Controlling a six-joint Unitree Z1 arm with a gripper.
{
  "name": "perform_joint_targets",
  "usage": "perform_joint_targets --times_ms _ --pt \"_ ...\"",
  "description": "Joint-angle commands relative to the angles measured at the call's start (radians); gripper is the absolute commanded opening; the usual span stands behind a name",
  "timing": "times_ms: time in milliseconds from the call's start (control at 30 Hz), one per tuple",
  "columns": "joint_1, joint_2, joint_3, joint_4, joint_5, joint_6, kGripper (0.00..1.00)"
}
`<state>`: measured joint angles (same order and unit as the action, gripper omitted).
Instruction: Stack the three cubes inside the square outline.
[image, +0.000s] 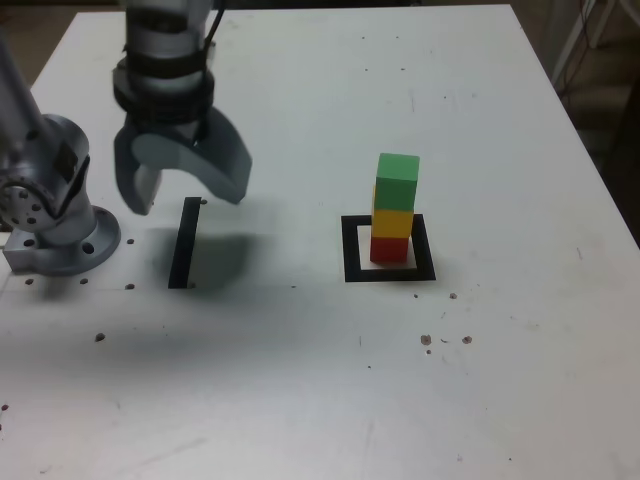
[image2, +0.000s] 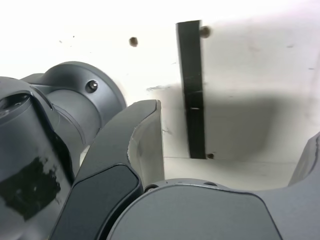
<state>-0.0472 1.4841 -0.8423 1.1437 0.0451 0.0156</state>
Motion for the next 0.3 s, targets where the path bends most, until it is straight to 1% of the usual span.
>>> perform_joint_targets --times_ms 0,267 --pt "0.003 -0.01 0.009 -0.009 -0.001 -0.001 0.99" --pt "0.006 -0.009 0.062 -0.059 0.003 0.003 0.99"
